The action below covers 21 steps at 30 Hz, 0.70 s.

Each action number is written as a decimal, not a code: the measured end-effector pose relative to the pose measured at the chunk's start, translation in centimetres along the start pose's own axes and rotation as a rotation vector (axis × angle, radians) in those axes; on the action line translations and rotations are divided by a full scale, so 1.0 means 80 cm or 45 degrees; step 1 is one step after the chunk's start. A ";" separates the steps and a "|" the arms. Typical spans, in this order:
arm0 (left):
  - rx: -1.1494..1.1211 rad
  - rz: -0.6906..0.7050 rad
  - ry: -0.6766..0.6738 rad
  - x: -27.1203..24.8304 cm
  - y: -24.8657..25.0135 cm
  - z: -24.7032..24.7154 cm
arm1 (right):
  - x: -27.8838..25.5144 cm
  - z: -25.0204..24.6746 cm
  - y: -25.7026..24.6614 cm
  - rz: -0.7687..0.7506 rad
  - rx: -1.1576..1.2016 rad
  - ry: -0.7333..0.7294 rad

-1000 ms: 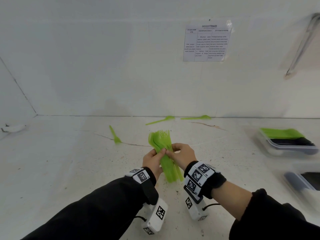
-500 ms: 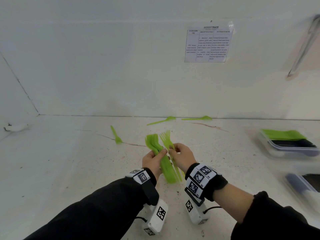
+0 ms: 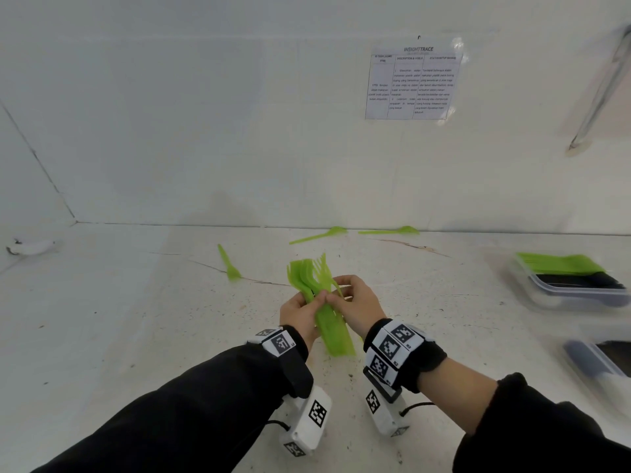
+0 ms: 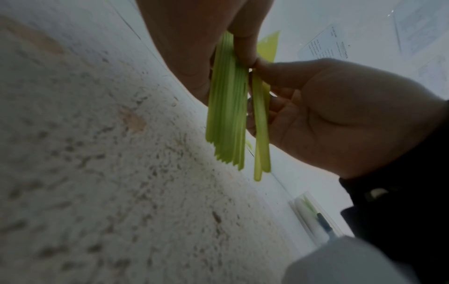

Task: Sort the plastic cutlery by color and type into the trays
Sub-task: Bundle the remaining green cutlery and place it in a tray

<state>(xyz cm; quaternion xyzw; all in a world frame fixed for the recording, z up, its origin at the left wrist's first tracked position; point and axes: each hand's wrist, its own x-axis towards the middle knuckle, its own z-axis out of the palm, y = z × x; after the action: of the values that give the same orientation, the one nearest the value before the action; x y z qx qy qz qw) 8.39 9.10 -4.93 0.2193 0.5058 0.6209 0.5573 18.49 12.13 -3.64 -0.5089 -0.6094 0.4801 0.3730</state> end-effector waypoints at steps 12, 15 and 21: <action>-0.002 0.029 -0.011 -0.001 -0.006 -0.005 | -0.010 0.005 -0.003 -0.075 -0.261 0.031; -0.001 0.030 -0.002 -0.001 -0.007 -0.007 | -0.009 0.002 -0.002 -0.061 -0.260 0.062; 0.009 0.031 0.008 -0.001 -0.007 -0.008 | -0.014 0.002 -0.007 -0.096 -0.393 -0.034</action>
<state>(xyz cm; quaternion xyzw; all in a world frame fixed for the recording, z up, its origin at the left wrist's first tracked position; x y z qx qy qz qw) 8.18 8.67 -5.66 0.2256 0.5070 0.6265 0.5474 18.46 11.01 -3.13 -0.5304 -0.6997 0.3730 0.3000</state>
